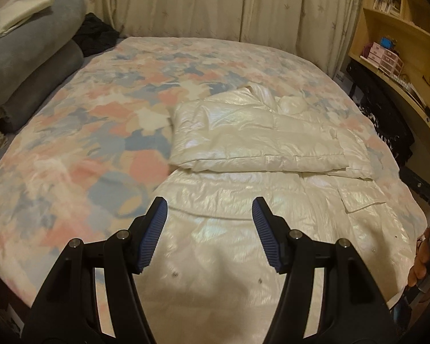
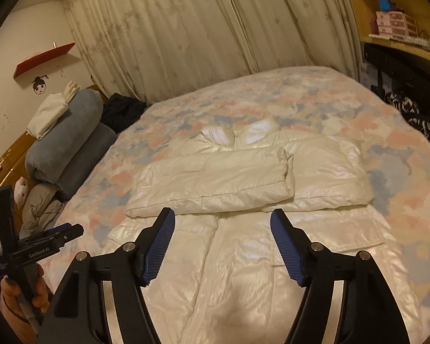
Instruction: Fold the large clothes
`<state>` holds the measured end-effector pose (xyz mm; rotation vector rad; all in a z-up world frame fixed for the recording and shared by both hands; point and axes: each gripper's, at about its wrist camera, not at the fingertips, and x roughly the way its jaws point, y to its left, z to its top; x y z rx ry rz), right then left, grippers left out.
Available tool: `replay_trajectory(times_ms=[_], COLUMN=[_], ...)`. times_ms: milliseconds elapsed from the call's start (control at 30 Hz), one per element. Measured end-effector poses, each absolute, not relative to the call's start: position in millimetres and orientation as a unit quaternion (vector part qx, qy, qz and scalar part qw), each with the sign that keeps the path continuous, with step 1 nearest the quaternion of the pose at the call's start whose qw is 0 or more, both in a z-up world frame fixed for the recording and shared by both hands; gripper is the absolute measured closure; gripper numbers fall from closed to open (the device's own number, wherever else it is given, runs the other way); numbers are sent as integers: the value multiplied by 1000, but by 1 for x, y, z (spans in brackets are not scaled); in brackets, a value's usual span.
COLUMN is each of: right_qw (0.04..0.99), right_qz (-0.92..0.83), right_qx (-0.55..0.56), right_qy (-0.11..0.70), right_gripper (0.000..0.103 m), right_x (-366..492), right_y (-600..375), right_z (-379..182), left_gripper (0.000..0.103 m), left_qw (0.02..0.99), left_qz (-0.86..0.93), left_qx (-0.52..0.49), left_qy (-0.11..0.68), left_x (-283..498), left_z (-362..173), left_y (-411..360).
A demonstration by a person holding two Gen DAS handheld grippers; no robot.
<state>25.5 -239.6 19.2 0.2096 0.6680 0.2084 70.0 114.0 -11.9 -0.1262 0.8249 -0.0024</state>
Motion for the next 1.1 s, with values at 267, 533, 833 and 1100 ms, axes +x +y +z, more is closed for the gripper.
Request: replay_trajectory(times_ms=[267,533,833,1100], right_qw=[942,939,925,897], right_qz=[93,76,31,-42], right_qx=[90,80,69,113], right_qy=[308,326,373,424], right_gripper=[27,22,20,20], right_x=[-35,-84,-114,-137], right_y=[-249,-259,-305,-390], right_z=[46,34,-1,-47], left_gripper=[44,44,44,44], left_qw=[911,901,878,858], left_qz=[41,56,53,-17], left_qx=[-68,-60,-73,-162], left_qy=[406,427,469,487], left_x=[24,-6,-27,-31], left_z=[-7,-26,-66,-104], left_y=[129,136,158,185])
